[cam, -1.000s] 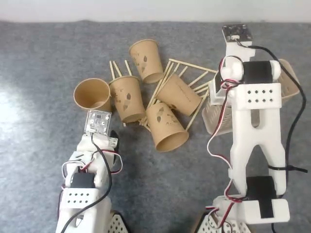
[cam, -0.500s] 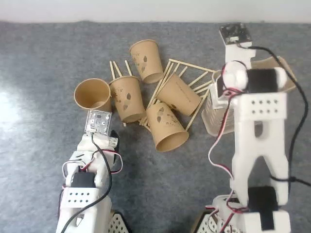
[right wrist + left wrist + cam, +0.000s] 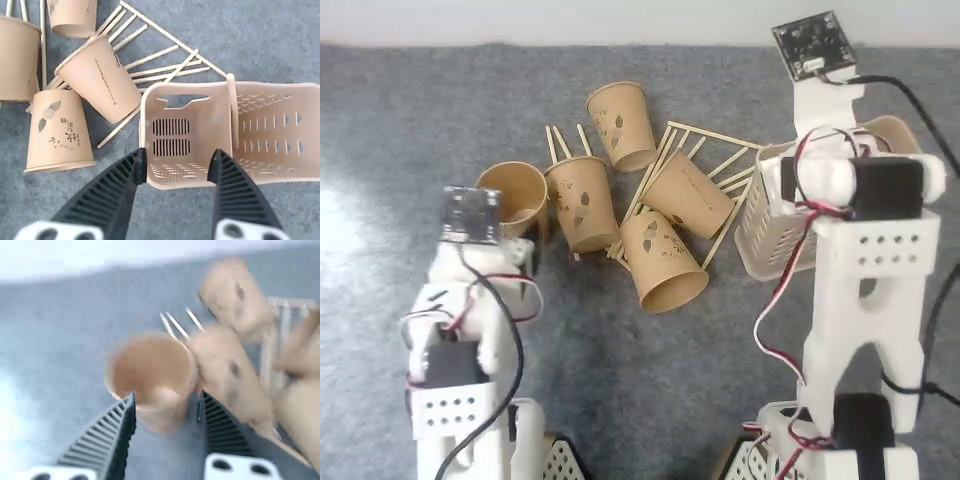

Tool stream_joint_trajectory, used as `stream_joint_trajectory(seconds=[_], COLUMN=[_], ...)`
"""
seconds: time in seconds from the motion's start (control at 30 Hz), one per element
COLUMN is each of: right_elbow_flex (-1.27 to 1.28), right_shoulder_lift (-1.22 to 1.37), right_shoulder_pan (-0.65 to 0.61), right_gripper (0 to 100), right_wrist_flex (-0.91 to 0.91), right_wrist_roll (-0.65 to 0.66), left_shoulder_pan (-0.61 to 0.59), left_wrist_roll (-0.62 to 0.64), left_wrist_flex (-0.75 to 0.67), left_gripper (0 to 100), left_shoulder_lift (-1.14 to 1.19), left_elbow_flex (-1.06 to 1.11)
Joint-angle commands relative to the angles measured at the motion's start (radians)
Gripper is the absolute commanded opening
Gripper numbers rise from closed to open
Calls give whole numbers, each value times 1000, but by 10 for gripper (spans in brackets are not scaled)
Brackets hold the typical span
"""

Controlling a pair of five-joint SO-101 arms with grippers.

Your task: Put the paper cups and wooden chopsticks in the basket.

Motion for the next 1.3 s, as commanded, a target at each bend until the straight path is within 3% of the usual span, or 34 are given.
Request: stream_joint_trajectory(seconds=[0.0,0.13,0.23,0.47,0.63,0.87,1.07,1.27], right_elbow_flex=[-84,-75,5,241,400,542,546,563], right_shoulder_lift=[-73,-194,-266,-297,-308,-308,-308,-308], right_shoulder_pan=[64,197,337,625,733,754,740,699], right_gripper=[213,212,212,212,212,212,212,212], right_wrist_flex=[35,41,41,30,-1,-113,-134,-136], right_wrist_roll=[18,84,129,244,275,275,270,269], left_shoulder_pan=[-69,-77,-78,-2,58,32,31,60], left_wrist_roll=[-132,-384,-471,-634,-756,-884,-884,-885], left_wrist_flex=[-55,-72,-20,324,542,551,451,437], left_gripper=[193,193,193,193,193,193,193,182], left_shoulder_lift=[15,141,282,686,930,1146,1215,1218], left_elbow_flex=[-104,-124,-240,-699,-929,-981,-983,-938])
